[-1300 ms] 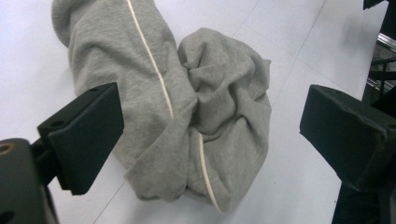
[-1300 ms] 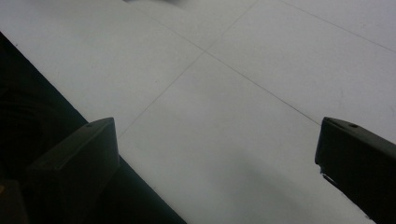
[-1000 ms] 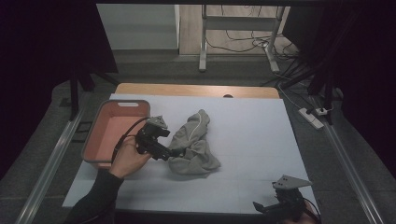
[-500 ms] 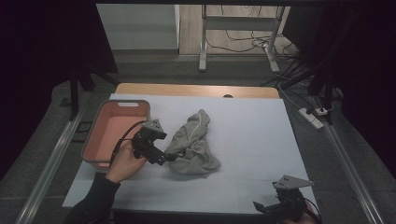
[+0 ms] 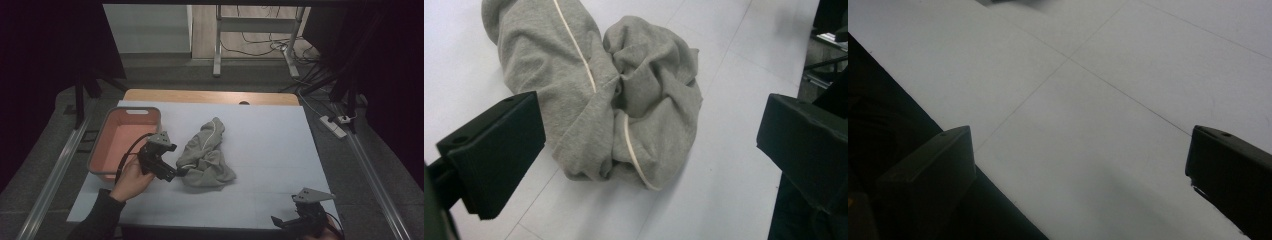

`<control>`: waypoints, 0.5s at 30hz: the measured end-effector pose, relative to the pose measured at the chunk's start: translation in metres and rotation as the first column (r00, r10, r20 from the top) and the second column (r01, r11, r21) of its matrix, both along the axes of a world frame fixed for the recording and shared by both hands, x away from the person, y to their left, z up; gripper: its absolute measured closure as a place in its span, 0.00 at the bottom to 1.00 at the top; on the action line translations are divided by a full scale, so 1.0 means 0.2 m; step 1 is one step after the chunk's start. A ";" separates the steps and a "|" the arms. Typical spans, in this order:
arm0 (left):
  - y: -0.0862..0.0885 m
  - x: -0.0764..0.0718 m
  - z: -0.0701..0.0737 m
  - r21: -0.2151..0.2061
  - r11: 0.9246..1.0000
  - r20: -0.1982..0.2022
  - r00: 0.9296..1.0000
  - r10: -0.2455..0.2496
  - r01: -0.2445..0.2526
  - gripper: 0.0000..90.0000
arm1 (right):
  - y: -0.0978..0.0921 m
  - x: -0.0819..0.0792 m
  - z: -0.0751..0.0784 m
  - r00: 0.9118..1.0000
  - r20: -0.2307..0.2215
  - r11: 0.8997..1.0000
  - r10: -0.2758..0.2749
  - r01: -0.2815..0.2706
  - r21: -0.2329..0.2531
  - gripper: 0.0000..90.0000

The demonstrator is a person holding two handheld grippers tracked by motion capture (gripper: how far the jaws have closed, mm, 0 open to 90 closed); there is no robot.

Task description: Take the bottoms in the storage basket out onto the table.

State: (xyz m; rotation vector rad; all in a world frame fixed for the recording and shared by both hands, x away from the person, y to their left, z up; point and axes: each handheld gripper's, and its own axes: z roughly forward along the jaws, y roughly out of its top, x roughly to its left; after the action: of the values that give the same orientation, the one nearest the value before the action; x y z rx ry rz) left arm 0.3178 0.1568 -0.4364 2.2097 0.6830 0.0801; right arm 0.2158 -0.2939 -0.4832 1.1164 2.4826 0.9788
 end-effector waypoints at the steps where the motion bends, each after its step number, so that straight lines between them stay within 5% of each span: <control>1: 0.00 0.00 0.00 -0.003 1.000 0.001 1.000 0.001 -0.001 0.00 | 0.00 0.00 0.00 1.000 -0.001 1.000 0.000 0.000 0.000 0.00; 15: 0.00 -0.07 0.04 -0.034 0.999 -0.001 1.000 -0.007 0.007 0.00 | 0.00 0.00 0.00 1.000 -0.001 1.000 0.000 0.000 -0.004 0.00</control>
State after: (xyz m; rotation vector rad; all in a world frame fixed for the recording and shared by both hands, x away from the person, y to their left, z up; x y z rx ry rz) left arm 0.3030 0.1578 -0.4291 2.1796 0.6723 0.0627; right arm 0.2160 -0.2937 -0.4834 1.1164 2.4839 0.9736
